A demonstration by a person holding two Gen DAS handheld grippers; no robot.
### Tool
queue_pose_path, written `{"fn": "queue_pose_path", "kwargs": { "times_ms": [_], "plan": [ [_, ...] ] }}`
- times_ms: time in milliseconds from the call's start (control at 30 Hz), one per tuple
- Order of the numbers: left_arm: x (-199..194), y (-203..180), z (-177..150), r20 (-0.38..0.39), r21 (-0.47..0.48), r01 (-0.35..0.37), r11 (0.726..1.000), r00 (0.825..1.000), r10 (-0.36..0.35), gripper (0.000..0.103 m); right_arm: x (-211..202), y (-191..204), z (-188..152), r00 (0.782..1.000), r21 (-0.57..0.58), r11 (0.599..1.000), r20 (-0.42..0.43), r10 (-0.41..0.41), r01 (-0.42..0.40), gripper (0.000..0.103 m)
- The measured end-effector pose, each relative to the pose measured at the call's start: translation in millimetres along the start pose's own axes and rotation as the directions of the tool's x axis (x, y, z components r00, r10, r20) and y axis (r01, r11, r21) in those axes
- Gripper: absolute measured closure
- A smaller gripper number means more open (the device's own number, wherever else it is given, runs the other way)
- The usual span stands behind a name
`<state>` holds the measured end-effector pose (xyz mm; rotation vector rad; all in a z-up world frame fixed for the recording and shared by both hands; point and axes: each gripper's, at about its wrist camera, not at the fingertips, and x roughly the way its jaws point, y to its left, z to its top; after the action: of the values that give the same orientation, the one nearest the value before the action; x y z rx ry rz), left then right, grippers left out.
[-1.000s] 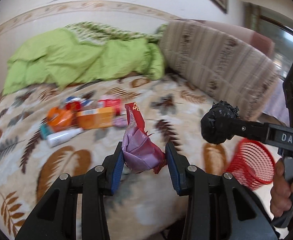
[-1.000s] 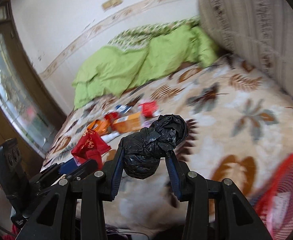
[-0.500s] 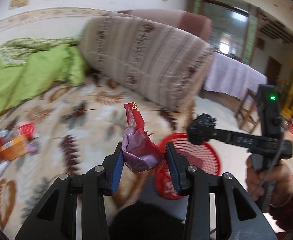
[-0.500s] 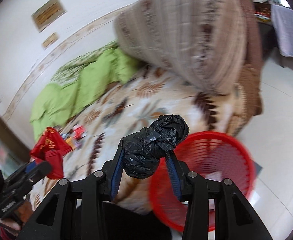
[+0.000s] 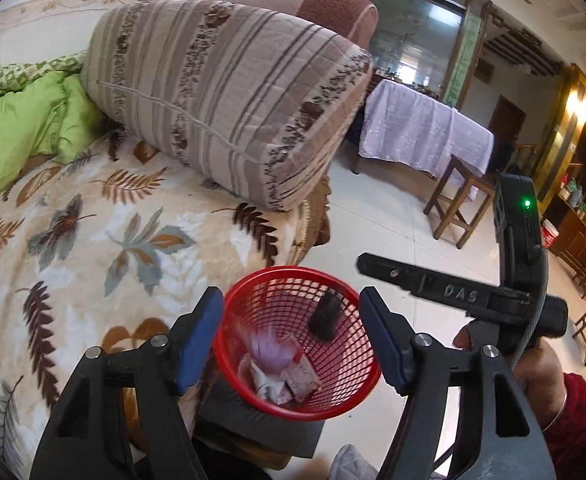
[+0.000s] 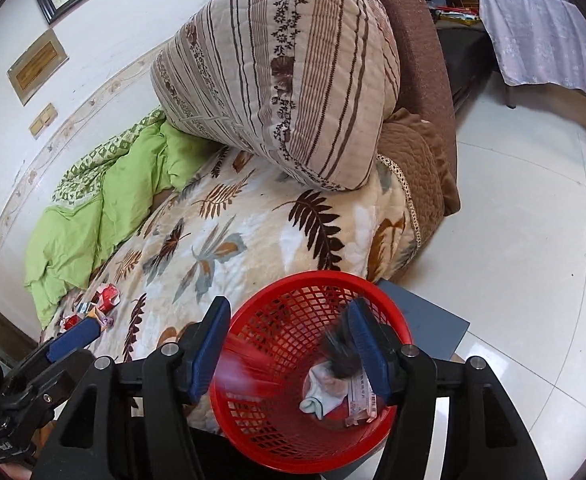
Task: Collect trash
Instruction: 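Move both open tools back over the remaining trash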
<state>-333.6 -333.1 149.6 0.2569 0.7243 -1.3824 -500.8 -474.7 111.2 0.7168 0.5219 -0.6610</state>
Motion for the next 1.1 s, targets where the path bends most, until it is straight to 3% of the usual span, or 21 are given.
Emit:
{"fn": "queue_pose_path", "kwargs": {
  "times_ms": [167,300,333,433,500,533,633,800,933,1067,1100],
  "plan": [
    [-25,30,-14,0.030,-0.057,-0.122,0.991,0.992,0.124,0.034,8,25,-4,0.999,-0.035,0.998,-0.015,0.046,-0.047,0.038],
    [-54,63,-33,0.045,-0.112,-0.229,0.967,0.971,0.235,0.034,27,85,-20,0.984,-0.156,0.973,-0.079,0.158,-0.169,0.038],
    [-62,73,-38,0.047,-0.131,-0.250,0.959,0.965,0.258,0.034,27,85,-20,0.984,-0.156,0.973,-0.079,0.158,-0.169,0.038],
    [-88,104,-53,0.045,-0.198,-0.292,0.936,0.951,0.306,0.034,42,119,-30,0.967,-0.190,0.952,-0.137,0.215,-0.239,0.038],
    [-106,128,-64,0.043,-0.246,-0.324,0.913,0.938,0.344,0.034,59,153,-40,0.942,-0.205,0.929,-0.203,0.268,-0.309,0.038],
    [-111,136,-68,0.042,-0.261,-0.335,0.905,0.933,0.357,0.034,59,153,-40,0.942,-0.205,0.929,-0.203,0.268,-0.309,0.038],
    [-137,174,-86,0.030,-0.320,-0.387,0.865,0.908,0.417,0.034,77,197,-54,0.909,-0.239,0.893,-0.274,0.316,-0.382,0.038],
    [-173,233,-115,0.001,-0.422,-0.455,0.784,0.865,0.502,0.034,101,250,-71,0.885,-0.308,0.851,-0.335,0.322,-0.426,0.038],
    [-195,277,-139,-0.034,-0.489,-0.518,0.702,0.815,0.578,0.034,127,289,-83,0.873,-0.355,0.822,-0.375,0.311,-0.445,0.038],
    [-209,317,-160,-0.064,-0.546,-0.541,0.640,0.788,0.612,0.034,149,317,-89,0.873,-0.389,0.807,-0.390,0.293,-0.444,0.038],
    [-212,325,-165,-0.064,-0.558,-0.536,0.634,0.789,0.611,0.034,161,330,-91,0.870,-0.401,0.798,-0.400,0.290,-0.450,0.038]
  ]
}}
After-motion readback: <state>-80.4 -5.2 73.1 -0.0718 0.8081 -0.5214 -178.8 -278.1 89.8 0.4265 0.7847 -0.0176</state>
